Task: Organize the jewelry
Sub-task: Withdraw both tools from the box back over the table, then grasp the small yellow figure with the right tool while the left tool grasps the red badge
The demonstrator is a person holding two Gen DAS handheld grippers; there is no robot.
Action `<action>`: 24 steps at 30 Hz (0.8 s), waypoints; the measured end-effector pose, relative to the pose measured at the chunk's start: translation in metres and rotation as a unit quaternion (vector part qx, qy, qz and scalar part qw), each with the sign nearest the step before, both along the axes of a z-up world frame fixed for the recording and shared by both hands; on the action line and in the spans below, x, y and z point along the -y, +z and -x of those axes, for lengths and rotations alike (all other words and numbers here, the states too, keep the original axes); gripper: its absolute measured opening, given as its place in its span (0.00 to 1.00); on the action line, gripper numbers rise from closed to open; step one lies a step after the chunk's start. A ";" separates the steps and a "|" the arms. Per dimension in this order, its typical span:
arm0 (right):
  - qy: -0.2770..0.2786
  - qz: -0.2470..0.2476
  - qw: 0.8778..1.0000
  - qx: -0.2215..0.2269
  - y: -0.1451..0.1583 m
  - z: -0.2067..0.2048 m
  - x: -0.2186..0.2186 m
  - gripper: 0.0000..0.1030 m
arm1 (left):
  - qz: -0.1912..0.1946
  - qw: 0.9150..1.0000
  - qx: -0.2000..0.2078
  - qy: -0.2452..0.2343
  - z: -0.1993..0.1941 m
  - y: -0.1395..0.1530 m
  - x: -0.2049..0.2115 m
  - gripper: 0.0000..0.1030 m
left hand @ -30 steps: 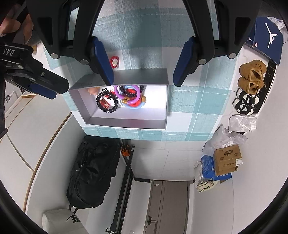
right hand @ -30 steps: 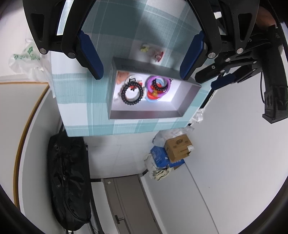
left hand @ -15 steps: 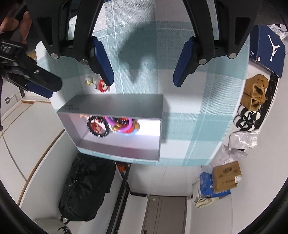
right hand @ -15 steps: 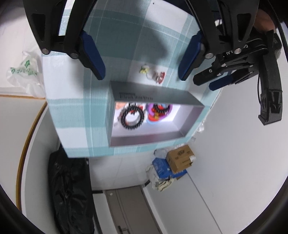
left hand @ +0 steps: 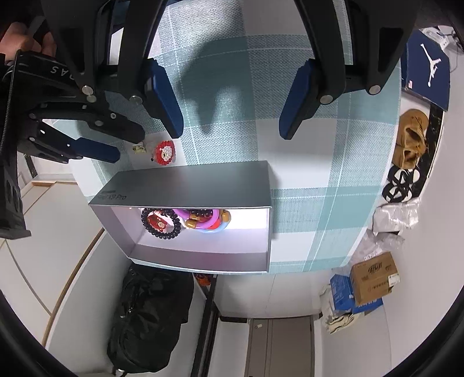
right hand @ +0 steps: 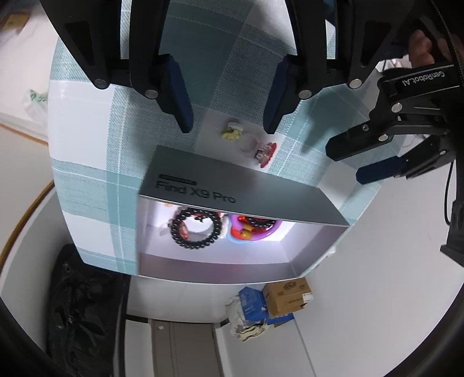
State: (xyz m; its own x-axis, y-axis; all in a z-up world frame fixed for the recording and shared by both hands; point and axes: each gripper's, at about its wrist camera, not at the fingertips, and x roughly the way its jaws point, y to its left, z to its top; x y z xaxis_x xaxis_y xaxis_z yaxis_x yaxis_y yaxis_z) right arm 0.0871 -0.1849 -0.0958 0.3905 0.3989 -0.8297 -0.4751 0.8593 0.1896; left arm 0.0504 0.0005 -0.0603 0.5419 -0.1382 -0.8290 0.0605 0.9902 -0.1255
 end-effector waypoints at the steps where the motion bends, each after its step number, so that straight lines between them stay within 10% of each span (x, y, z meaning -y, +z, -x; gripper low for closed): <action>1: 0.003 0.000 1.000 0.002 0.000 0.000 -0.001 0.41 | -0.001 1.000 0.001 0.000 0.000 0.000 -0.001 0.62; 10: 0.023 0.026 0.999 0.022 -0.005 0.003 -0.012 0.11 | 0.021 1.000 -0.004 0.015 -0.005 0.000 -0.010 0.62; 24: -0.019 -0.012 1.000 0.016 0.013 0.001 0.017 0.11 | 0.074 0.997 -0.014 -0.009 -0.010 -0.001 0.001 0.62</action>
